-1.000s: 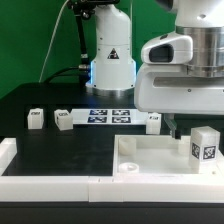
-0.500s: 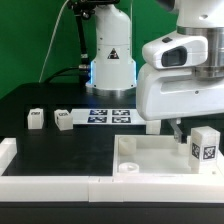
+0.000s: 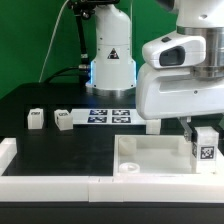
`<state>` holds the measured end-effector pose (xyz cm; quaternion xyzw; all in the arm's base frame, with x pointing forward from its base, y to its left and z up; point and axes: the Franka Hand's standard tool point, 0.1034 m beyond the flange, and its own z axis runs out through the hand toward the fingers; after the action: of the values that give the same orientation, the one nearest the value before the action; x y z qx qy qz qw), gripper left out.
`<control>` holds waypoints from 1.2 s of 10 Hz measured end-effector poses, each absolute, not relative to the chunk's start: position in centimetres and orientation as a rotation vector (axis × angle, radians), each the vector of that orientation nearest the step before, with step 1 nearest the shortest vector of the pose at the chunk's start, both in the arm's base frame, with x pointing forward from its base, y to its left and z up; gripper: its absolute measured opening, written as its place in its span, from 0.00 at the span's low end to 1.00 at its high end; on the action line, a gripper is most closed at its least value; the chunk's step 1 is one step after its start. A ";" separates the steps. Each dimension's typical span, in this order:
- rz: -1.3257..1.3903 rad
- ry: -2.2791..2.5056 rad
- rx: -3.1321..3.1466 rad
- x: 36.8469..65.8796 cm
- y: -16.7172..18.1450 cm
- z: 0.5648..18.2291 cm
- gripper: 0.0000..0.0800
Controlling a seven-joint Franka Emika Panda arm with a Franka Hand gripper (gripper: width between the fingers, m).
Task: Assemble one leg
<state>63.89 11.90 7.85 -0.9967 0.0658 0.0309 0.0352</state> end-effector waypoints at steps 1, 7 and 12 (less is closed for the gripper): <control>0.101 0.421 -3.042 63.9 12.0 7.8 0.36; 0.085 1.276 -2.861 63.6 8.8 8.0 0.38; 0.087 1.480 -2.802 63.3 7.8 8.0 0.55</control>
Offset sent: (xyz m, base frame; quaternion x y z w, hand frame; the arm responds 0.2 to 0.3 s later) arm -0.0023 -0.0025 -0.0011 0.0264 0.0090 0.2700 0.9624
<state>63.31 7.77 7.95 -0.8839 0.4668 0.0273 -0.0139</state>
